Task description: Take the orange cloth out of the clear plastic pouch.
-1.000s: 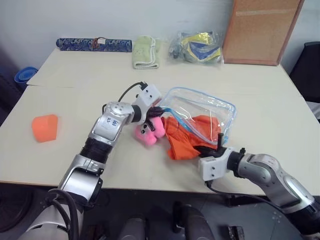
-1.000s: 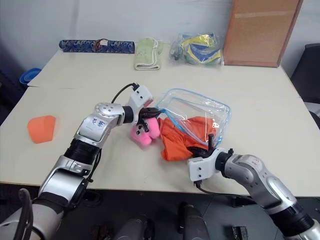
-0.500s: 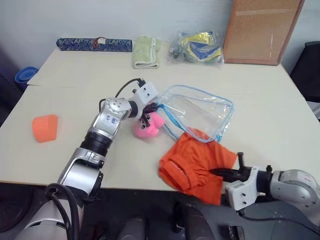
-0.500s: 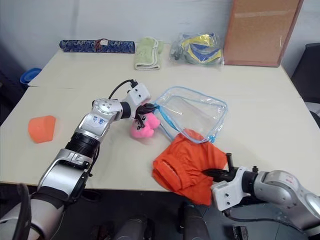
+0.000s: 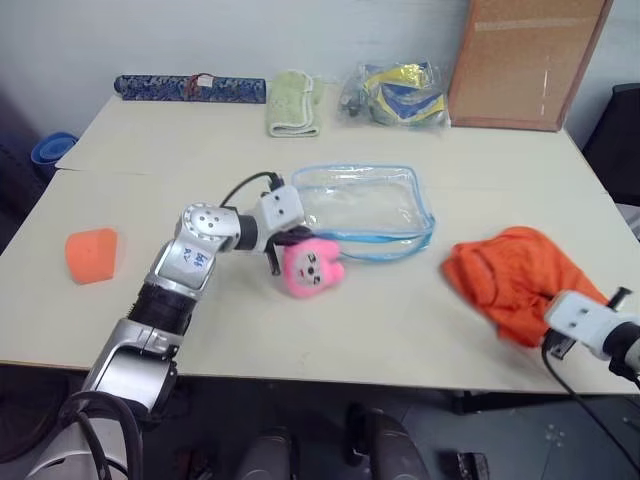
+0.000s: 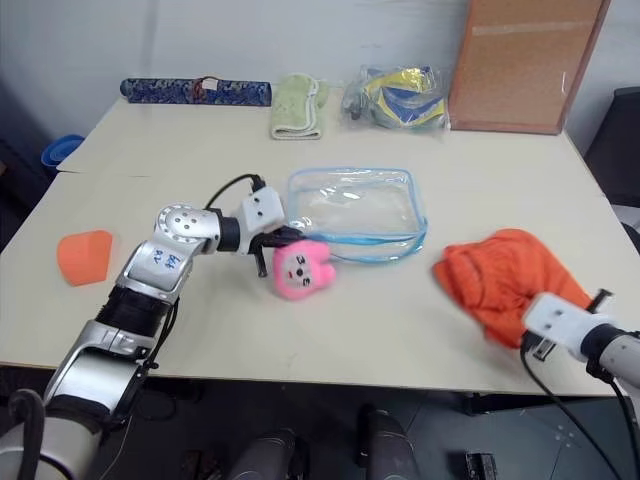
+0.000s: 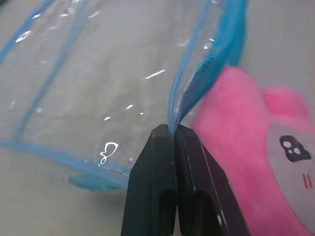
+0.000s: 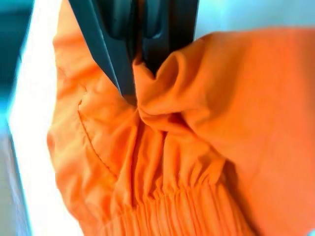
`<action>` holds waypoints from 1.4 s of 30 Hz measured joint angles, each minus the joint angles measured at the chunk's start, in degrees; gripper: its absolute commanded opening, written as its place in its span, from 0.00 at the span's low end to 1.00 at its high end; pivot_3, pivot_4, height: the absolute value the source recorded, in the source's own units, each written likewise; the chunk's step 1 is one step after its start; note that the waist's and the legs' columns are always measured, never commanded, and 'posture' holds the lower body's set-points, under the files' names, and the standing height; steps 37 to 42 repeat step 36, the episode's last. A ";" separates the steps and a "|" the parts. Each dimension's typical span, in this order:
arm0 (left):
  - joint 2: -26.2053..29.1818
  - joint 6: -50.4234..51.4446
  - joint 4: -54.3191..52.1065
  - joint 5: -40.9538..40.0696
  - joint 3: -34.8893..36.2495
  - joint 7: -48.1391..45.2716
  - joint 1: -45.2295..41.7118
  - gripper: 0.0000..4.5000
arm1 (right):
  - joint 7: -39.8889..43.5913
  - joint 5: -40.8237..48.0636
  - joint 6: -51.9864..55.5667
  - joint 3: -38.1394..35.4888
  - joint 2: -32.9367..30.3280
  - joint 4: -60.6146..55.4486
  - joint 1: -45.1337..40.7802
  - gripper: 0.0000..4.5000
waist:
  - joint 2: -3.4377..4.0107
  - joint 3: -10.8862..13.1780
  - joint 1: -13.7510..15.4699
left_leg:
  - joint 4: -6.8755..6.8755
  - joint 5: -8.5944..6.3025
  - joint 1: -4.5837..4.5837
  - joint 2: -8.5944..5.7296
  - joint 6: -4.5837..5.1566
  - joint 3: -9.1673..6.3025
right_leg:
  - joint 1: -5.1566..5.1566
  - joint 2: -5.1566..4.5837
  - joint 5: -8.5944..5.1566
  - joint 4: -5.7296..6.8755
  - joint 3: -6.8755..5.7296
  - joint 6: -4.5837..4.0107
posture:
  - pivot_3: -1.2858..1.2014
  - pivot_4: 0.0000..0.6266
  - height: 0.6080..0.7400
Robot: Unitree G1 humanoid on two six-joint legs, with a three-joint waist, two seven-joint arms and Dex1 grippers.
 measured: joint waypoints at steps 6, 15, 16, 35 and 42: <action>0.63 2.98 -6.12 -0.03 -0.91 -1.69 2.81 0.00 | -0.76 2.78 11.23 -0.32 3.38 -6.07 -0.21 0.00 | 0.20 0.03 -0.02 | -0.02 -0.02 0.04 0.00 -0.02 0.00 | 0.00 0.02 -0.03 0.09 0.02 -0.04 | 0.52 0.24 1.00; 2.71 3.15 -7.32 -3.27 1.55 -3.66 4.73 0.41 | 0.50 3.32 13.40 -0.39 3.36 -11.36 3.34 0.52 | 0.21 0.03 0.02 | -0.03 -0.03 0.02 0.00 0.00 -0.02 | -0.01 0.03 -0.03 0.07 0.00 -0.04 | 0.52 0.24 1.00; 2.87 3.37 -8.04 -4.40 2.42 -4.05 5.02 0.48 | 1.28 3.76 13.60 -0.80 3.35 -12.85 4.43 0.59 | 0.22 0.04 0.04 | -0.03 -0.03 0.00 -0.01 0.00 -0.02 | -0.03 0.04 -0.04 0.06 0.00 -0.04 | 0.52 0.24 1.00; 24.26 9.17 -0.24 -27.12 27.08 -21.08 16.31 0.74 | 23.24 29.53 41.33 -40.99 1.97 -21.84 24.94 0.89 | 0.30 0.09 0.31 | -0.07 -0.39 0.09 0.04 0.22 -0.07 | -0.07 0.02 -0.20 -0.13 -0.01 -0.12 | 0.52 0.24 1.00; 24.29 8.24 1.24 -26.69 27.02 -21.34 15.82 0.74 | 23.44 29.61 41.07 -40.95 1.97 -21.13 24.72 0.89 | 0.30 0.09 0.31 | -0.08 -0.39 0.08 0.03 0.22 -0.06 | -0.08 0.02 -0.21 -0.12 0.00 -0.11 | 0.52 0.24 1.00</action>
